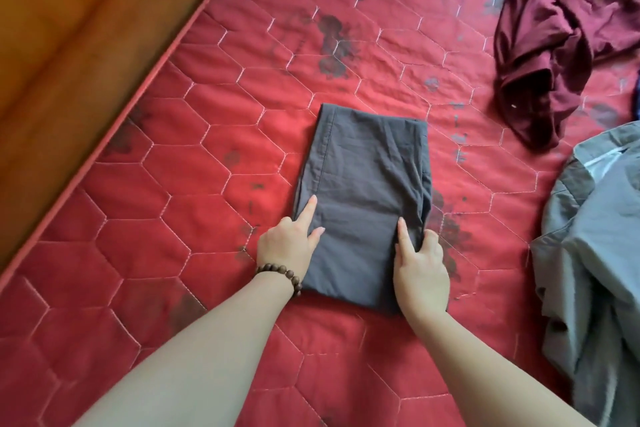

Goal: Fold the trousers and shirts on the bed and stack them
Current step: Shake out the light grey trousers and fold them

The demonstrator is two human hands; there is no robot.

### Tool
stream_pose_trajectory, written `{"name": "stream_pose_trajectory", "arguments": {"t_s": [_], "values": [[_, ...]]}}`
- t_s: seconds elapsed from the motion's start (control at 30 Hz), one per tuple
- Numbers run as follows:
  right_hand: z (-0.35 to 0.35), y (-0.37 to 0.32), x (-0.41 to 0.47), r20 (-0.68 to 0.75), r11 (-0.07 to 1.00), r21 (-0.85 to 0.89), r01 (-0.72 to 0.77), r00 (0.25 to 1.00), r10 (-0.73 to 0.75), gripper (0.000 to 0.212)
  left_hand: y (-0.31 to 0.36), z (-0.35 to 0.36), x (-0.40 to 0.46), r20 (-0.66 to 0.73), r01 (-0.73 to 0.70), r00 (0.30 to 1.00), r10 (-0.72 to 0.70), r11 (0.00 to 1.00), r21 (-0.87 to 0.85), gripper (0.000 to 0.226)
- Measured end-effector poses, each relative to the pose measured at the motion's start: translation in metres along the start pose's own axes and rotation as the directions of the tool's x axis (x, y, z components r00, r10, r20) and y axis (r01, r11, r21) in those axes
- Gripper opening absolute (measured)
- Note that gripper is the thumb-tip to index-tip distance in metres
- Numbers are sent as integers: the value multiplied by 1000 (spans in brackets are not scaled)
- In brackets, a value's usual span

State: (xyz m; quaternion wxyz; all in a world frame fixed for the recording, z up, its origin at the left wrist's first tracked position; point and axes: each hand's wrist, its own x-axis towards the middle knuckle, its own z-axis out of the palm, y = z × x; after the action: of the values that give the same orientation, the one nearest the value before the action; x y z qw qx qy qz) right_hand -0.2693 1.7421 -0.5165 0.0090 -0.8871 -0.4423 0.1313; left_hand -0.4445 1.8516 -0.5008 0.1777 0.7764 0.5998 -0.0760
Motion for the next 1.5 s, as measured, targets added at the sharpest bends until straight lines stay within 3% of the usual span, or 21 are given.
{"name": "stream_pose_trajectory", "arguments": {"t_s": [0.33, 0.5, 0.63, 0.83, 1.23, 1.37, 1.5], "values": [[25, -135, -29, 88, 983, 81, 163, 982, -170, 64, -139, -26, -2, -98, 197, 978, -184, 969, 149, 57], [26, -136, -31, 76, 980, 9, 197, 977, -197, 63, -142, -11, -16, -270, 187, 952, -144, 972, 141, 58], [14, -127, -34, 78, 975, -21, 221, 973, -219, 56, -125, -8, -18, -194, 148, 974, -116, 976, 160, 67], [-28, -75, -60, 90, 981, 43, 187, 978, -191, 59, -54, -30, -44, -100, -20, 995, 28, 996, 86, 70], [-124, 152, -109, 20, 987, 1, -158, 987, 158, 60, 162, -31, -122, 129, -327, 934, 333, 943, -65, 66], [-135, 225, -111, -111, 974, 26, -227, 967, 228, 67, 228, -7, -139, 115, -408, 905, 409, 912, -32, 69], [-129, 287, -89, -6, 965, 15, -260, 965, 261, 78, 293, 15, -139, 55, -481, 875, 481, 877, -15, 76]]}}
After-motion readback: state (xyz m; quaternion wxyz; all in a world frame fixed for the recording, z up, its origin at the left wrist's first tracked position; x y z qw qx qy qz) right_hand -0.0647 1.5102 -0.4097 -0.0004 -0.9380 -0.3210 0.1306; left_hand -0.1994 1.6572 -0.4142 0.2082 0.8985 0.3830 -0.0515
